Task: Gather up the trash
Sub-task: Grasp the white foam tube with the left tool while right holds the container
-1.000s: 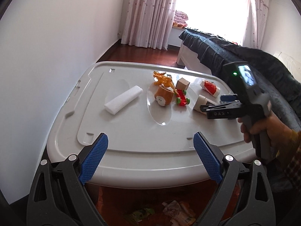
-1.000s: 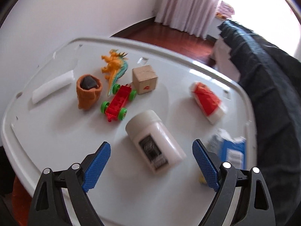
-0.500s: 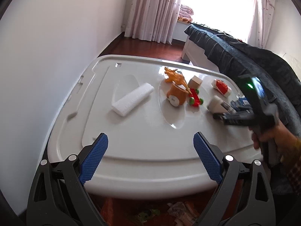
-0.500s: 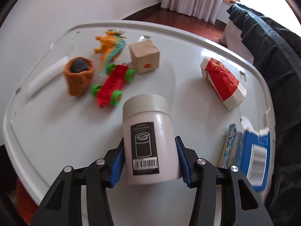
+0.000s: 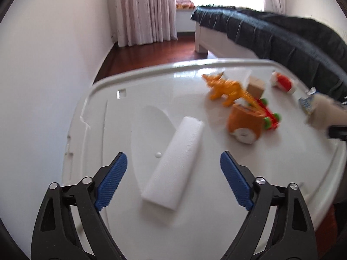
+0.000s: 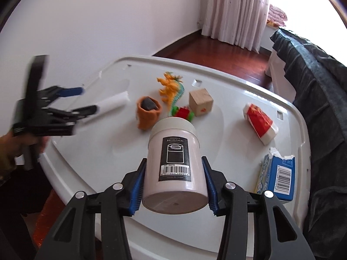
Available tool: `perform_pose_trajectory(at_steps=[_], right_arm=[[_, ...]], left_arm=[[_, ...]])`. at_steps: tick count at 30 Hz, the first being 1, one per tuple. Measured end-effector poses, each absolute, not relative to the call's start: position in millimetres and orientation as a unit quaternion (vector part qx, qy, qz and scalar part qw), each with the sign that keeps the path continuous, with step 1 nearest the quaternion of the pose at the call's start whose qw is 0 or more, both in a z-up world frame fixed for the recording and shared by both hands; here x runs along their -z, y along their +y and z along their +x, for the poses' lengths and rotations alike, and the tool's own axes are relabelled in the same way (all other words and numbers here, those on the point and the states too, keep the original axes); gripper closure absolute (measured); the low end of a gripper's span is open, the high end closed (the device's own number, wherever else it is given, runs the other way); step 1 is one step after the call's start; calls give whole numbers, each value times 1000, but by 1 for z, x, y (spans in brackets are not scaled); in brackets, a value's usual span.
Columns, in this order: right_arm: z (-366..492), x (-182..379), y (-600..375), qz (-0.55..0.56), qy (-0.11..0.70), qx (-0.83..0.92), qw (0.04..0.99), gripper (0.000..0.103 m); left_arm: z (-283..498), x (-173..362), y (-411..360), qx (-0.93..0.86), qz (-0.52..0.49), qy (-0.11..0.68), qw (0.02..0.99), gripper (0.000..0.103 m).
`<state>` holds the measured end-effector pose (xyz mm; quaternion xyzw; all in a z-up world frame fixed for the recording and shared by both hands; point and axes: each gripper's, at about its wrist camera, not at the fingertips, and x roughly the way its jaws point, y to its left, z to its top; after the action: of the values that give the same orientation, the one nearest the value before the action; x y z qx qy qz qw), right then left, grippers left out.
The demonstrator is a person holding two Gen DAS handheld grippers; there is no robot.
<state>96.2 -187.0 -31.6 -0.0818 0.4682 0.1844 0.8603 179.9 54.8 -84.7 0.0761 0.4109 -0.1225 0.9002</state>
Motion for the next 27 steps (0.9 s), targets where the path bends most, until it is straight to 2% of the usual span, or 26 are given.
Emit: perform_pose_trajectory(at_steps=[3, 6, 8, 11, 17, 27], right_arm=[[95, 31, -181, -85, 466, -189, 860, 56], [94, 34, -178, -90, 466, -192, 859, 56], [94, 35, -177, -93, 467, -191, 859, 56], [92, 33, -177, -94, 464, -191, 860, 56], [85, 19, -178, -89, 450, -189, 868, 56], [16, -13, -181, -52, 436, -178, 881, 56]], left_arm=[[191, 99, 53, 121, 89, 427, 892, 30], [199, 107, 52, 125, 88, 453, 878, 60], [198, 107, 52, 121, 79, 459, 877, 71], [194, 105, 55, 101, 55, 468, 876, 75], [163, 83, 56, 79, 26, 458, 885, 75], [62, 32, 29, 94, 12, 419, 903, 75]])
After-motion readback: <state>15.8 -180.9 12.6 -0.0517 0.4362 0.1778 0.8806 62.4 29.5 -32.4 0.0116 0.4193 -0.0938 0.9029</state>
